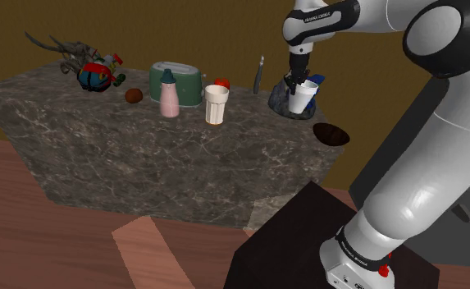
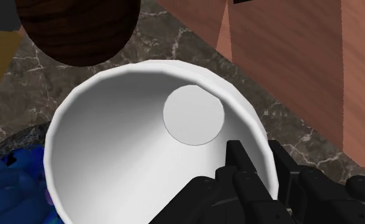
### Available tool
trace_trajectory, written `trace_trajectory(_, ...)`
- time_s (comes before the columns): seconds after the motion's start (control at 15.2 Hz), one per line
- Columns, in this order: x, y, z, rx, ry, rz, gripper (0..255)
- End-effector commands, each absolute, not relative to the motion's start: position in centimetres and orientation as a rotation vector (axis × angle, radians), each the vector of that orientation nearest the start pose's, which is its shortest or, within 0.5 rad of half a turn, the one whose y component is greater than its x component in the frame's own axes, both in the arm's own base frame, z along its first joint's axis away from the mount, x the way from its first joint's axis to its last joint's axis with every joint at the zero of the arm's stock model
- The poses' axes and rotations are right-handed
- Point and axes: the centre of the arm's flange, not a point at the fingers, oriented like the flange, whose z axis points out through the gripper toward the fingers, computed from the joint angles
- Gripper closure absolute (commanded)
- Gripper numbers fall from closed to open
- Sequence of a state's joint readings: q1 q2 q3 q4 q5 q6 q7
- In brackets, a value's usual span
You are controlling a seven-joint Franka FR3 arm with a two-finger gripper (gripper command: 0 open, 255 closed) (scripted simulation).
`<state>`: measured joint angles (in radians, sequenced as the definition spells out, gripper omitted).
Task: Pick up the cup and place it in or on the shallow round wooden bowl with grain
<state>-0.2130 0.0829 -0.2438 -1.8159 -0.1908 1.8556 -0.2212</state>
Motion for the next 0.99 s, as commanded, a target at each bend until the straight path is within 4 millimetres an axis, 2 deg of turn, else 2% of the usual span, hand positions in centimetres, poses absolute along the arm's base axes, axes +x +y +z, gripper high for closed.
trace_trajectory(0.0,49.7,-28.4,48.9,-3.301,0.292,0.176,255)
trace_trajectory(0.92,35.9,-40.6,50.8,-3.301,0.292,0.176,255)
